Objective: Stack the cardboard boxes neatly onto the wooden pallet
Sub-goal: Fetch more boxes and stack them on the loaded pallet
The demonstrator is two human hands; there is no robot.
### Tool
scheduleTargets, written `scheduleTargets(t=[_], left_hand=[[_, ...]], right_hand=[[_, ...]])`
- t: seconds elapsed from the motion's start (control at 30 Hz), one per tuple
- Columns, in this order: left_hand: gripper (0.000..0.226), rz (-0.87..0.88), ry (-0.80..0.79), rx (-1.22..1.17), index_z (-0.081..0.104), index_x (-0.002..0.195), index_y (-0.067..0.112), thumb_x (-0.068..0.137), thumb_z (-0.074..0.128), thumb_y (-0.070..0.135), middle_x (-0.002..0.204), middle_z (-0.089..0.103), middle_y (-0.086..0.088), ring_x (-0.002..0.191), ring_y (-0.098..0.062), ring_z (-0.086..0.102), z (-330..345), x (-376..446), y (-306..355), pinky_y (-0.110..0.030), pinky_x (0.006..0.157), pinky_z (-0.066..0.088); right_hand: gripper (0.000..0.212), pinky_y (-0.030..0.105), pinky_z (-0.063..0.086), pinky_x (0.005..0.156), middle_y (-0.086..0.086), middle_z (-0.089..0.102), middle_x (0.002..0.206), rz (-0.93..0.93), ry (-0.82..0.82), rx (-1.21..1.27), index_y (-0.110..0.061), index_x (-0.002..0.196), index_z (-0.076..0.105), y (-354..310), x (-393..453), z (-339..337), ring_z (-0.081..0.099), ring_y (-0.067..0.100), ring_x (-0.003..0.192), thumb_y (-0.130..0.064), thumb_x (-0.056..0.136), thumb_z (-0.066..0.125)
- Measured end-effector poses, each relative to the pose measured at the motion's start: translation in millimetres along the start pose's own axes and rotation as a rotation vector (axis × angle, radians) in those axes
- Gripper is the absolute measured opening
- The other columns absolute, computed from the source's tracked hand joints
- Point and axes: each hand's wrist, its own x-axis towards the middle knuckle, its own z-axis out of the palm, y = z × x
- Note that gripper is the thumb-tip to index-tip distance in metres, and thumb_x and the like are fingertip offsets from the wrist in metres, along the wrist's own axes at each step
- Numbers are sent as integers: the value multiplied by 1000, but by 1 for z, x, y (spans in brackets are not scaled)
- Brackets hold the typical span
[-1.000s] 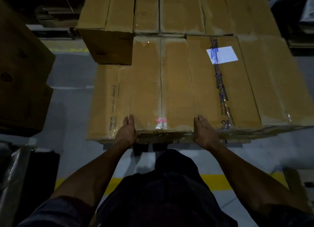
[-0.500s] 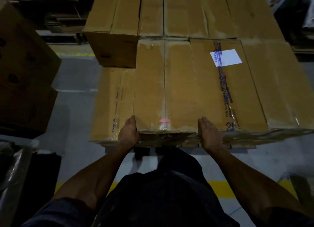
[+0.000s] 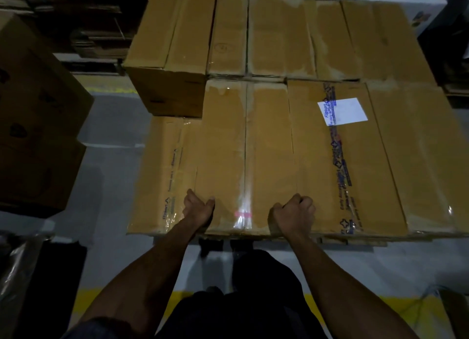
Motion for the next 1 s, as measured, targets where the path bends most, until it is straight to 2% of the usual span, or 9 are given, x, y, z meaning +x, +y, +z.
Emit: scheduleTargets(t=[0.2, 0.3, 0.4, 0.47, 0.53, 0.6, 0.73, 0.9, 1.0], left_hand=[[87, -69, 93, 6, 2, 156, 12, 96, 56, 43, 162, 6, -15, 147, -36, 12, 5, 6, -4, -45, 119, 13], [92, -80, 105, 3, 4, 156, 13, 91, 57, 49, 162, 9, -14, 147, -37, 13, 1, 6, -7, -47, 119, 14], [100, -80, 88, -23, 11, 155, 10, 80, 57, 58, 157, 17, -19, 143, -39, 21, -5, 5, -5, -45, 118, 19], [90, -81, 57, -43, 23, 149, 5, 85, 63, 52, 148, 32, -24, 136, -42, 34, -8, 8, -6, -45, 113, 30], [86, -92, 29, -91, 42, 132, 2, 74, 64, 62, 130, 52, -23, 120, -41, 53, -9, 19, -11, -47, 102, 45], [85, -76, 36, -94, 49, 115, 2, 64, 62, 69, 116, 61, -17, 106, -35, 61, -9, 32, -17, -47, 92, 52], [63, 4, 41, -96, 44, 115, 6, 77, 75, 46, 114, 59, -12, 102, -30, 59, -22, 27, 21, -44, 91, 50], [83, 22, 68, -131, 39, 125, 11, 62, 71, 55, 122, 58, -9, 108, -30, 59, -17, 30, 25, -48, 96, 49], [85, 4, 80, -177, 39, 125, 12, 58, 70, 54, 118, 60, -7, 106, -28, 60, -11, 29, 17, -49, 95, 50]], right_hand=[[57, 41, 31, 107, 17, 35, 140, 48, 46, 26, -2, 139, 37, -16, 19, 0, 34, 36, 127, -35, 94, 52], [57, 41, 29, 108, 18, 36, 140, 43, 60, 51, -2, 139, 39, -25, 26, -4, 34, 35, 128, -36, 96, 52], [59, 41, 31, 108, 19, 40, 139, 44, 67, 128, 2, 138, 40, -33, 32, -3, 36, 36, 128, -35, 94, 56], [60, 41, 33, 107, 21, 42, 137, 58, 66, 172, 4, 135, 41, -36, 35, -2, 39, 37, 128, -35, 93, 61], [61, 42, 33, 106, 21, 43, 135, 66, 77, 178, 4, 131, 42, -36, 37, 0, 39, 38, 127, -35, 91, 64], [62, 42, 32, 106, 22, 44, 134, 66, 96, 171, 3, 129, 42, -34, 37, 4, 39, 38, 126, -37, 89, 67], [66, 41, 28, 105, 22, 47, 131, 46, 175, 156, 3, 128, 45, -30, 36, 15, 42, 38, 123, -40, 85, 72], [69, 46, 32, 103, 25, 49, 126, 13, 257, 177, 6, 125, 48, -27, 37, 22, 44, 41, 118, -37, 81, 78], [71, 47, 35, 103, 23, 50, 127, 2, 255, 209, 5, 128, 48, -22, 37, 22, 44, 40, 118, -37, 80, 78]])
